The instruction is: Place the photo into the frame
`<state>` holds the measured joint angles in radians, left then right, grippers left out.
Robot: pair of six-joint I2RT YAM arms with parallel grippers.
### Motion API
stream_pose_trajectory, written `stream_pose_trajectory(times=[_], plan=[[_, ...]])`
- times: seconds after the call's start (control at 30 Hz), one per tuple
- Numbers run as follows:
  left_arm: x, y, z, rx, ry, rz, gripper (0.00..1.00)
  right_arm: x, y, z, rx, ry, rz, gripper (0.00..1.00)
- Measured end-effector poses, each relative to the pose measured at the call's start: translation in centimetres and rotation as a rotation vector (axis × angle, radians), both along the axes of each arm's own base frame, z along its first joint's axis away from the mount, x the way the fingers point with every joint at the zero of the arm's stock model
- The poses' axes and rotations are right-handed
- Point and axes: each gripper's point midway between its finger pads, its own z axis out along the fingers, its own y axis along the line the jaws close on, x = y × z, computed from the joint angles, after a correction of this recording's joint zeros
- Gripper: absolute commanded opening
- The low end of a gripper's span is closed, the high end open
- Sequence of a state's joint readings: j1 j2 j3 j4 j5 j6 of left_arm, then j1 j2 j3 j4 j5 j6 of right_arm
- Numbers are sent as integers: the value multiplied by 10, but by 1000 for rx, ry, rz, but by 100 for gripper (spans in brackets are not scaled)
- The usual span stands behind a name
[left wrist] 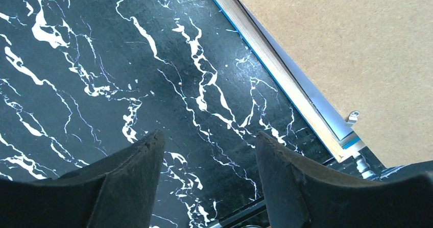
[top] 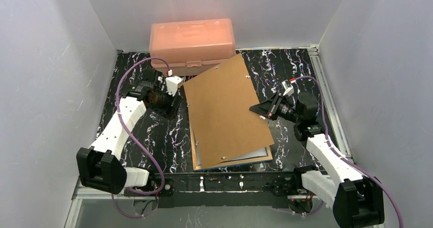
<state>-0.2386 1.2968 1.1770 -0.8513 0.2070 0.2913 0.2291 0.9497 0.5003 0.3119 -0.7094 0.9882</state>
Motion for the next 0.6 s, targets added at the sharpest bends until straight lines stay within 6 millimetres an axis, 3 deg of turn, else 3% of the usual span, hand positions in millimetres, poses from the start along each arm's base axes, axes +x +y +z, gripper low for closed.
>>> stream_pose_trajectory(times=[0.33, 0.6], plan=[[12, -2, -25, 9, 22, -8, 60, 5, -3, -7, -8, 2, -26, 1], [20, -7, -38, 0, 34, -17, 58, 5, -8, -27, -27, 33, -61, 1]])
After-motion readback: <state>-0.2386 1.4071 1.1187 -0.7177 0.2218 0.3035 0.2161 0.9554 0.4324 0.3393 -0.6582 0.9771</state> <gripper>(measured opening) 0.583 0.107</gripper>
